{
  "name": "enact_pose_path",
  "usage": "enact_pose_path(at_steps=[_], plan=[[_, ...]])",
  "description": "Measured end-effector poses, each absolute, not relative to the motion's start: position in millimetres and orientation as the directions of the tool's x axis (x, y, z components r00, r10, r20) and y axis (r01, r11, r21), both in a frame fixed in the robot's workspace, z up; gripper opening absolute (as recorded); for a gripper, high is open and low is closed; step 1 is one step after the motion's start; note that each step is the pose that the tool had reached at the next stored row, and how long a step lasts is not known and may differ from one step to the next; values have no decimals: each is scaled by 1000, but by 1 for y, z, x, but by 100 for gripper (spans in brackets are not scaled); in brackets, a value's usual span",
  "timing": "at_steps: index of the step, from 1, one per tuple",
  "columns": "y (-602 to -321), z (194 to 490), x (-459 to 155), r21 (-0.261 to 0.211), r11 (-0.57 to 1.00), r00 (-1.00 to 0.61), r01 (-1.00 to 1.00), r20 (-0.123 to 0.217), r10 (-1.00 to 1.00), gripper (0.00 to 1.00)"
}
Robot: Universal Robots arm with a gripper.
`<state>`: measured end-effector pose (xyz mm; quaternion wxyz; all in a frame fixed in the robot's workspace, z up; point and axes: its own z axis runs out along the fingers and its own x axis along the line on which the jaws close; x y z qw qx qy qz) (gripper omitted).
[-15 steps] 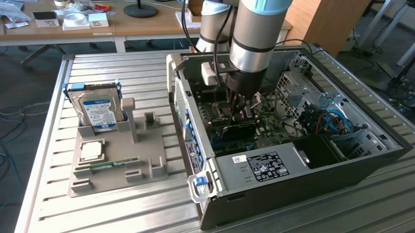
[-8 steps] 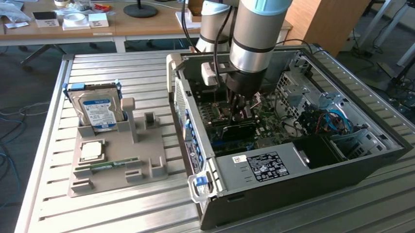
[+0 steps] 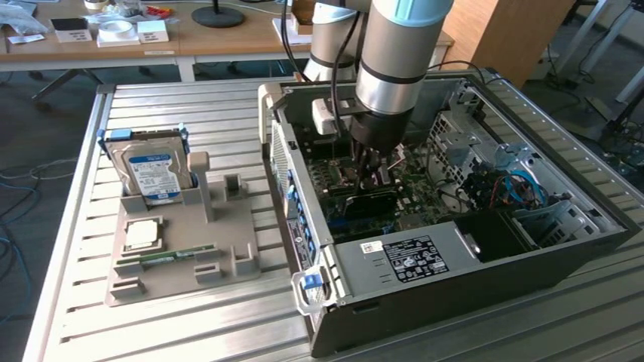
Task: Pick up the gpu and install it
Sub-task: 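Press down on the gpu until it lock into place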
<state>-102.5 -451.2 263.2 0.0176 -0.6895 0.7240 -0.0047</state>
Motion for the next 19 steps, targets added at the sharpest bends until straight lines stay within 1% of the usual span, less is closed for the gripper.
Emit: enact_pose_path(at_steps=[19], plan=[[-453, 261, -103, -31, 49, -49, -998, -20, -999, 11]])
